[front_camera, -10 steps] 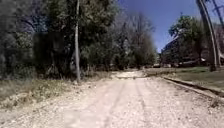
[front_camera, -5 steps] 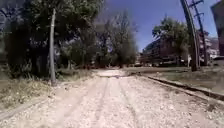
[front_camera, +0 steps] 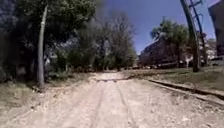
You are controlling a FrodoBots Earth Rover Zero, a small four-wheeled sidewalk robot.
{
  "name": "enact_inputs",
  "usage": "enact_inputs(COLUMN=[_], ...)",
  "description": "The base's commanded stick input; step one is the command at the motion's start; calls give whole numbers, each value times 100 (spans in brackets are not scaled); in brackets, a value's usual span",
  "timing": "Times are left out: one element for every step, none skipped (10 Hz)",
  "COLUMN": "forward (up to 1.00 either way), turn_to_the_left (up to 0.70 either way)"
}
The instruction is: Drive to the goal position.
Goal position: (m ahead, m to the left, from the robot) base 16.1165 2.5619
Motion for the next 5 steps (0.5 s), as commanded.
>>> enact_inputs(forward=[85, 85, 85, 85, 85], turn_to_the_left=[0, 0, 0, 0, 0])
